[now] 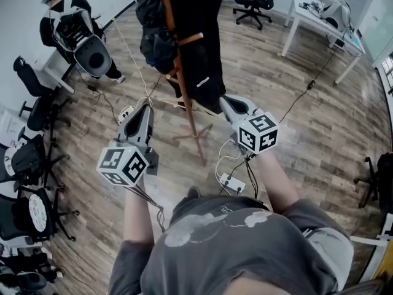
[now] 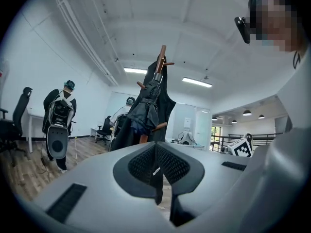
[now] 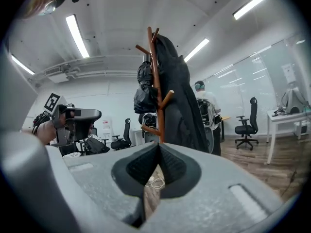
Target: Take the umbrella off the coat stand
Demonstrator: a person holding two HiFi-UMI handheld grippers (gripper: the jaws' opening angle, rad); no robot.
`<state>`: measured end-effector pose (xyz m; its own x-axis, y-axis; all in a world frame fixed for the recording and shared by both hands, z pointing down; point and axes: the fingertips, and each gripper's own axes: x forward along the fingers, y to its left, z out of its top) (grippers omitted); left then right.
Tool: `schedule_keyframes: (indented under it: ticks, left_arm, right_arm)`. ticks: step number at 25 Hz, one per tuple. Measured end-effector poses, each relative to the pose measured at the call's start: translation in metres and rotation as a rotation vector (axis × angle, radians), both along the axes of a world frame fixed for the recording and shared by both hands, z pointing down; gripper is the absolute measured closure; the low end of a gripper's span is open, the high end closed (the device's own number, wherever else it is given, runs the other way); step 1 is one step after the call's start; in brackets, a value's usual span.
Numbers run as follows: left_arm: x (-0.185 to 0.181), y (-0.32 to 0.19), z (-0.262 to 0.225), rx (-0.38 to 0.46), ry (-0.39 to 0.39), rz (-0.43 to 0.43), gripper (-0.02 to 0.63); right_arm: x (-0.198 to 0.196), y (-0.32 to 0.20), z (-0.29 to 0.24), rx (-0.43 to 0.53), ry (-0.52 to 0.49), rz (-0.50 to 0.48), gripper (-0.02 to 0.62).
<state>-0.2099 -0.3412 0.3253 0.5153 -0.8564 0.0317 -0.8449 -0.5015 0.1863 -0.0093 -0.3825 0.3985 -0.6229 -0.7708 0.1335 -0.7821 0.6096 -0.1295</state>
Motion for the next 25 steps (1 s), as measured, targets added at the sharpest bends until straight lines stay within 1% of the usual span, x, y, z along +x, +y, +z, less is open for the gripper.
schedule_keyframes:
  ticks: [3, 6, 9, 14, 15, 16, 17, 18, 19, 20, 23, 25]
  left_arm:
    - [-0.012, -0.029, -0.012, 0.02, -0.021, 0.044, 0.595]
    - [-0.021, -0.053, -0.026, 0.048, -0.02, 0.084, 0.595]
    - [-0.023, -0.07, -0.037, 0.074, -0.016, 0.135, 0.594]
    - [-0.023, -0.094, -0.053, 0.105, -0.039, 0.199, 0.586]
    - [-0.023, -0.099, -0.057, 0.109, -0.041, 0.207, 0.573]
    - [-0.024, -0.103, -0.061, 0.113, -0.043, 0.214, 0.543]
    - [-0.024, -0.107, -0.065, 0.118, -0.045, 0.223, 0.539]
    - [-0.023, -0.11, -0.069, 0.123, -0.047, 0.235, 0.515]
    - [-0.021, -0.112, -0.073, 0.128, -0.047, 0.248, 0.46]
    - [-0.02, -0.115, -0.076, 0.133, -0.045, 0.261, 0.436]
    - [-0.02, -0.123, -0.084, 0.154, -0.043, 0.278, 0.405]
    - [-0.022, -0.128, -0.088, 0.174, -0.044, 0.283, 0.365]
  right_arm:
    - [-0.005, -0.016, -0.009, 0.013, -0.016, 0.068, 0.597]
    - [-0.011, -0.026, -0.01, 0.011, -0.017, 0.122, 0.597]
    - [-0.015, -0.032, -0.012, 0.015, -0.015, 0.166, 0.597]
    - [-0.017, -0.041, -0.016, 0.022, -0.01, 0.235, 0.597]
    - [-0.018, -0.042, -0.017, 0.023, -0.008, 0.244, 0.597]
    - [-0.019, -0.043, -0.018, 0.024, -0.005, 0.251, 0.597]
    - [-0.02, -0.043, -0.02, 0.026, -0.003, 0.257, 0.597]
    - [-0.022, -0.044, -0.023, 0.029, -0.002, 0.263, 0.597]
    - [-0.023, -0.044, -0.028, 0.036, -0.003, 0.266, 0.597]
    - [-0.025, -0.044, -0.033, 0.046, -0.004, 0.268, 0.597]
    - [-0.035, -0.048, -0.054, 0.086, -0.005, 0.272, 0.597]
    - [-0.043, -0.05, -0.068, 0.111, -0.001, 0.274, 0.597]
